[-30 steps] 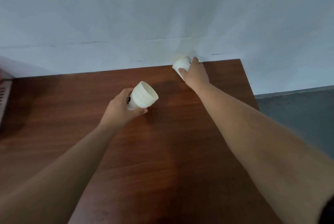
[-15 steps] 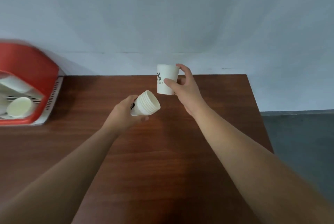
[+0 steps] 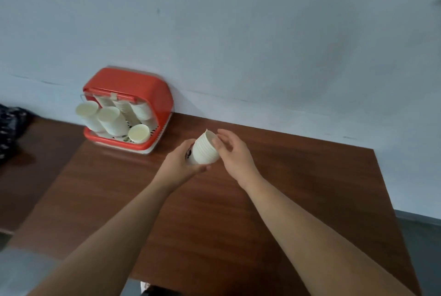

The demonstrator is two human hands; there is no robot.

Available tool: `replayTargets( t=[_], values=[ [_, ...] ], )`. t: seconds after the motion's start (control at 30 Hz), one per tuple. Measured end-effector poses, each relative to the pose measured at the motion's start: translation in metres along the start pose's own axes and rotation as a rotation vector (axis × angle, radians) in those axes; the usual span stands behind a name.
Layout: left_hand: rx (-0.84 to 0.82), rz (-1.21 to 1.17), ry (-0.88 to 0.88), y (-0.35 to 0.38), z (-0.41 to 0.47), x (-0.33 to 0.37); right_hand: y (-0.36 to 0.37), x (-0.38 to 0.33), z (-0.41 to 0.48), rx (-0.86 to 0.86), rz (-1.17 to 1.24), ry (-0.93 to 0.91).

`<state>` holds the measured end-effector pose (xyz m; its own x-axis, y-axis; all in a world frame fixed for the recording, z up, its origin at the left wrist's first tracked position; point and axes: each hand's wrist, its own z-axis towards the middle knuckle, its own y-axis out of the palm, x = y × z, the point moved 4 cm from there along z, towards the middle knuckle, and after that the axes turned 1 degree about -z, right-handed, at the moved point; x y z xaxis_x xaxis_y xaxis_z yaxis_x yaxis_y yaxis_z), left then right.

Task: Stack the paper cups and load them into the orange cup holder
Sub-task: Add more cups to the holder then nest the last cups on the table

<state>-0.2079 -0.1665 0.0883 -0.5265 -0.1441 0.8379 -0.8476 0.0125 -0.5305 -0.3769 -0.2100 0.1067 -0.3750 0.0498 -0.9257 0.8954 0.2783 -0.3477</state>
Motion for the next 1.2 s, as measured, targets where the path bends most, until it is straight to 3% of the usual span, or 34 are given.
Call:
replayTargets(
  t=[0.27,0.5,0.63,0.77,0.93,1.2],
  values=[
    [-0.028,0.012,0.032,-0.104,0.018,-0.075,0.119,-0.034,0.040,-0.116,-0.083,0.109],
    [-0.135,0.180,0.169,-0.191,0.063,-0.132,0.199,-0.069,0.084,0.011,-0.059,0.098],
    [0.053,0.271,0.188,-0.245,0.087,-0.157,0.221,-0.075,0.113,0.183,-0.121,0.087],
    [0.234,0.475,0.203,-0.278,0.113,-0.184,0.242,-0.066,0.130,0.224,-0.280,0.029],
    [0.111,0.566,0.214,-0.281,0.135,-0.208,0.266,-0.057,0.144,0.149,-0.486,-0.040],
    [-0.039,0.549,0.240,-0.271,0.157,-0.220,0.299,-0.027,0.168,-0.030,-0.629,0.081]
  ],
)
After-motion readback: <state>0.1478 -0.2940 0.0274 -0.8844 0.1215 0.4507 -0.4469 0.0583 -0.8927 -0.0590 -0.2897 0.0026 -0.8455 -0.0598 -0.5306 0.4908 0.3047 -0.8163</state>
